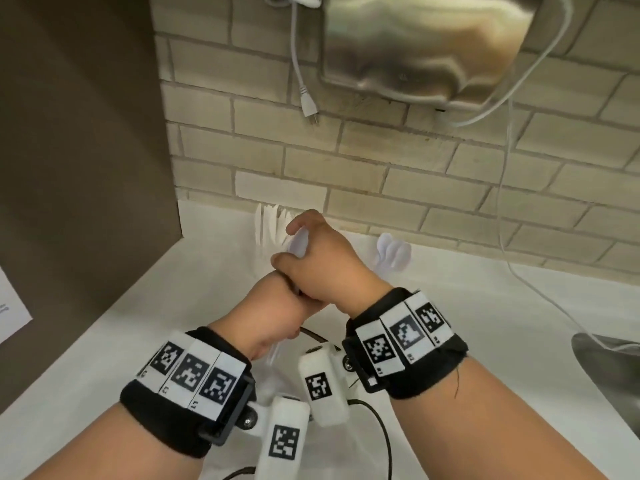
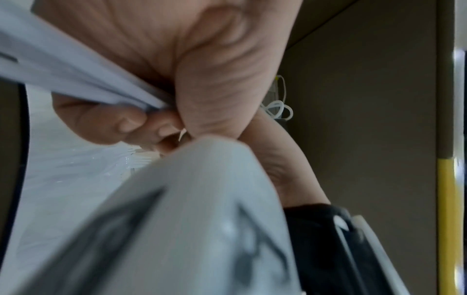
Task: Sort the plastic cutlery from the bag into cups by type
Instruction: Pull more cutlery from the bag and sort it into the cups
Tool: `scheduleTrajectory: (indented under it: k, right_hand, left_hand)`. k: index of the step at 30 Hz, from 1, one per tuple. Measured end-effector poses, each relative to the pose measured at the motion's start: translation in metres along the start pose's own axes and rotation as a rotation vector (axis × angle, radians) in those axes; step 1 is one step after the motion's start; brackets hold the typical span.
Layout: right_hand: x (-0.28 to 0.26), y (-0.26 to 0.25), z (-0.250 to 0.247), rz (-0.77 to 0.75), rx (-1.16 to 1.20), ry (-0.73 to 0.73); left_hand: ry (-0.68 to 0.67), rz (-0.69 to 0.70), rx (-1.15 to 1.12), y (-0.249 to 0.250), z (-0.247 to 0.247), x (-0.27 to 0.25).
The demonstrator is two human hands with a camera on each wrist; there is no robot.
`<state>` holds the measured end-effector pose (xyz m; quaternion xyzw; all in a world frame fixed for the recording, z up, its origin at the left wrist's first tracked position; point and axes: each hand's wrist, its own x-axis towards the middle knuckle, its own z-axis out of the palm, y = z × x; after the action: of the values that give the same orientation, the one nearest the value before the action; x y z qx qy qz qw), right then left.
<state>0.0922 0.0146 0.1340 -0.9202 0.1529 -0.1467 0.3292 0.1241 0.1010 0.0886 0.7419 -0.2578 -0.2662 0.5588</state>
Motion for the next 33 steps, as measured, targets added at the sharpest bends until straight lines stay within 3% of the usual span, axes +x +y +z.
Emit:
scheduleTrajectory:
  k: [7,10,13,15,18,22,27,33]
  right_hand:
    - [-0.001,0.018,-0.027,0.023,0.055,0.139]
    - [0.010,0.039,-0.071,0.045,-0.002,0.374]
    - [0.029,0.070,-0.098,0.037,-0.085,0.655]
    - [0.045,0.092,-0.098,0.041,-0.105,0.723]
    - [0.066,0.124,-0.083,0.058,-0.121,0.693]
    - [0.080,0.154,-0.058,0.161,-0.112,0.563]
    - [0.091,0.178,-0.033,0.401,-0.369,0.224]
    - [0.085,0.158,-0.048,0.346,-0.509,0.247]
  left_hand:
    - [-0.073,0.101,0.220,-0.002,-0.012,-0.006]
    - [-0.081,0.116,0.501,-0.004,-0.035,-0.010]
    - [-0.312,-0.011,0.856,-0.011,-0.048,-0.012]
    - [-0.391,-0.090,0.991,-0.016,-0.045,-0.010]
    - [-0.447,-0.073,1.047,-0.028,-0.035,0.002]
    - [-0.388,0.027,1.052,-0.036,-0.026,0.017]
    - [-0.382,0.086,0.967,-0.038,-0.022,0.027]
    - [-0.301,0.076,1.019,-0.041,-0.028,0.026]
